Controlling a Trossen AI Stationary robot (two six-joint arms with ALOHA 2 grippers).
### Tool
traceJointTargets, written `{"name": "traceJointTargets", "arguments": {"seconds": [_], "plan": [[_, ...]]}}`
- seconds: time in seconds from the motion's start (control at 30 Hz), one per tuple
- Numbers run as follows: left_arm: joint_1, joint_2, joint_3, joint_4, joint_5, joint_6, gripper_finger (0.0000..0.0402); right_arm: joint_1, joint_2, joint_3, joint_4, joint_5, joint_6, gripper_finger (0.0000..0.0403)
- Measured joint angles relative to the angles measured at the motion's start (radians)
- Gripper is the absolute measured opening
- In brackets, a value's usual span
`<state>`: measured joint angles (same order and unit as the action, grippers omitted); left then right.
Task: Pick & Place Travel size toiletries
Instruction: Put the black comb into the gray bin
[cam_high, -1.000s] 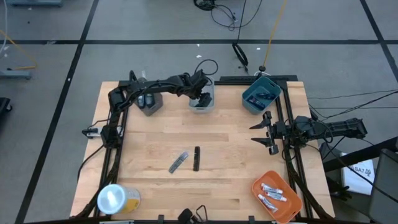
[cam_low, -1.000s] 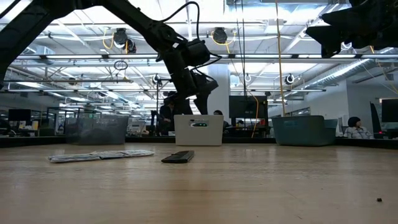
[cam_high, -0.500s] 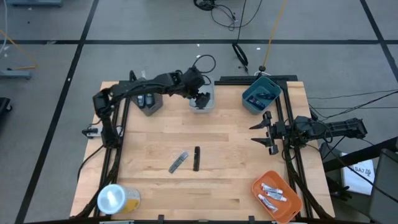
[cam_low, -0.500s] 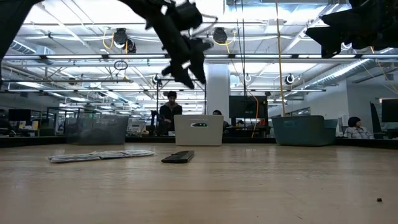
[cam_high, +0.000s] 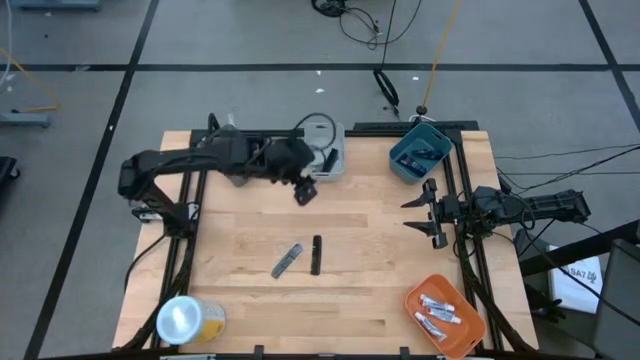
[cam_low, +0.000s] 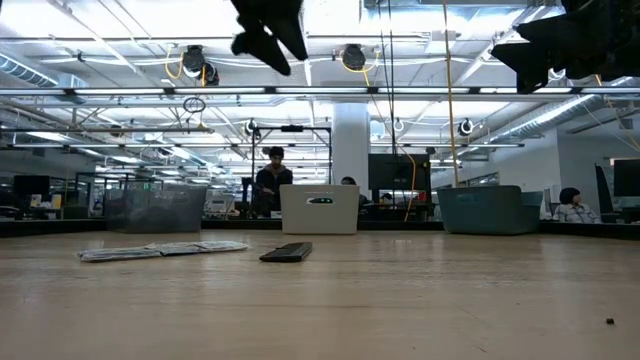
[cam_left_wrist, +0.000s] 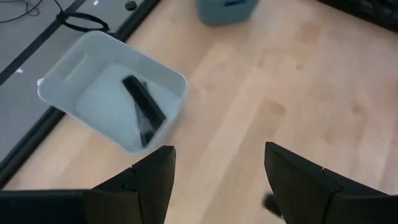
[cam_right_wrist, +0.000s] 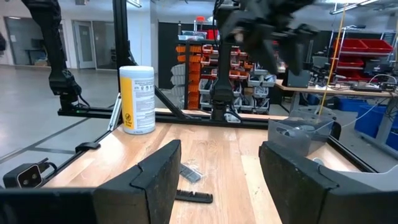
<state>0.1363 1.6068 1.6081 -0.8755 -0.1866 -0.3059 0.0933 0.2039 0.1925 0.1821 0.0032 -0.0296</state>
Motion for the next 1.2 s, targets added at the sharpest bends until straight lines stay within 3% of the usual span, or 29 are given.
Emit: {"name": "traceJointTargets", "arguments": {"seconds": [0.53,0.83,1.03,1.2], "plan": [[-0.363,-0.018,0.000,-0.215,-0.150,-0.312,0.0243,0.000,0.000,0.000,0.000,0.000,0.006,0.0210],[-0.507,-0.019,-0.029,-0.256,-0.308,-0.327,0.0243,0.000,-0.039,0.000,0.002,0.000,-0.006,0.0210],[-0.538,-0.093,-0.213,-0.079,-0.350,-0.264,0.0243,0.000,-0.091,0.000,-0.041,0.000,0.003,0.0210],[-0.489,-0.225,-0.461,0.218,-0.265,-0.177,0.0243,0.000,-0.116,0.000,-0.060,0.000,0.026,0.0210]]}}
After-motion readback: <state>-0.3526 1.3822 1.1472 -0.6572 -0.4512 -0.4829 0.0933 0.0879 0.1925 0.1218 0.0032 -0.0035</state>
